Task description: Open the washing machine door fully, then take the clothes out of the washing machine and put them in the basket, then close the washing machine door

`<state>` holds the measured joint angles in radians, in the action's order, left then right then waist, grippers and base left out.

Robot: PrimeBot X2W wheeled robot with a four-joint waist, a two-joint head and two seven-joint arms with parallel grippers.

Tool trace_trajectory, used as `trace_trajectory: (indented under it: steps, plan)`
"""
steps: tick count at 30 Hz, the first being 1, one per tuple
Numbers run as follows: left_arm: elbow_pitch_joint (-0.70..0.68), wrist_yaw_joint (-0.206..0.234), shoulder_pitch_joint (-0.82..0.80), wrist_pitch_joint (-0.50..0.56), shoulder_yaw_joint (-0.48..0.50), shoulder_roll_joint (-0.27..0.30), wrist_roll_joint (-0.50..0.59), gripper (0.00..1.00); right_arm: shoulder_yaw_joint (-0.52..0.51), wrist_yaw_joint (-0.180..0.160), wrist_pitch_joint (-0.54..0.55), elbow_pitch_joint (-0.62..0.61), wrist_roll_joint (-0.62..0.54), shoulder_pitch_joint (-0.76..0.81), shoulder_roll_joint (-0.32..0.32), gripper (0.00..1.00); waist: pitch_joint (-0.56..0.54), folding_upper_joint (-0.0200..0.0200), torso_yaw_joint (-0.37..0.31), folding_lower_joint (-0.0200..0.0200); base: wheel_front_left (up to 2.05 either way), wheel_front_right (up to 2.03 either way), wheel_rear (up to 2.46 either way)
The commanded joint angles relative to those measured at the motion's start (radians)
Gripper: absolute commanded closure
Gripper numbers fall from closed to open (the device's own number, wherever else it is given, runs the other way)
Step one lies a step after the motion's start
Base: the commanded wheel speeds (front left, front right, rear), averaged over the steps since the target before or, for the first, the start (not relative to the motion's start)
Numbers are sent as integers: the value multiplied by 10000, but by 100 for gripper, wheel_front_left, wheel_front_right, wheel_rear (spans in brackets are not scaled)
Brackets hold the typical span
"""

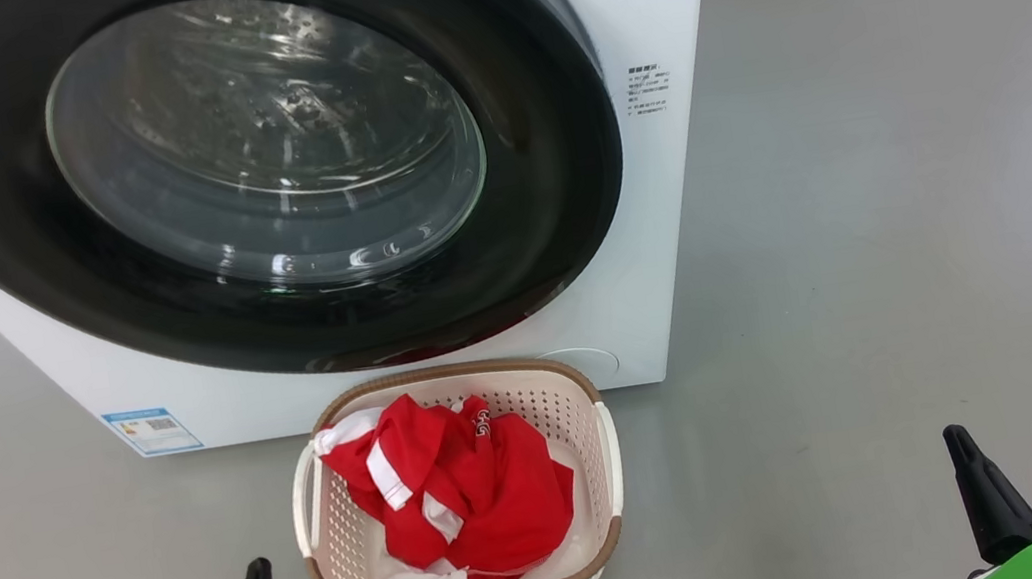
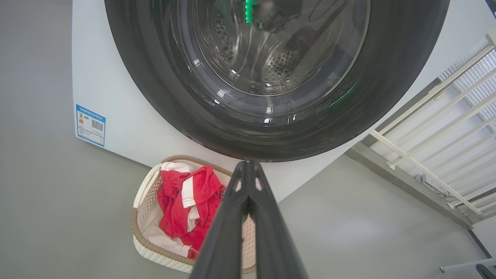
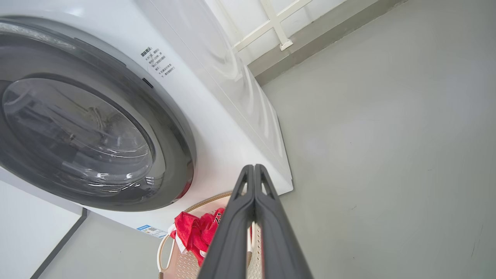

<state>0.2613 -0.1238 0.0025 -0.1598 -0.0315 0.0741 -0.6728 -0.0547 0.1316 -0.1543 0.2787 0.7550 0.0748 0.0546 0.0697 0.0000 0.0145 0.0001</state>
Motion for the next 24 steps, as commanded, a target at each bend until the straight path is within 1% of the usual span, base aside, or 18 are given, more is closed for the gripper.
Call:
trace_trajectory:
  steps: [1, 13, 24]
  plan:
    - [-215, -22, -317, 54, 204, 131, -368, 100, -12, -3, 54, -242, 304, -375, 147, 100, -13, 0, -3, -1, 0, 0, 0]
    - [-212, -29, -431, 411, 328, 122, -1801, 100, -56, -4, 420, -259, 1602, -593, 150, 100, -113, 0, -25, -1, 0, 0, 0]
    - [-208, -35, -520, 692, 433, 109, -2893, 100, -97, -5, 706, -272, 2593, -762, 147, 100, -190, 0, -42, -1, 0, 0, 0]
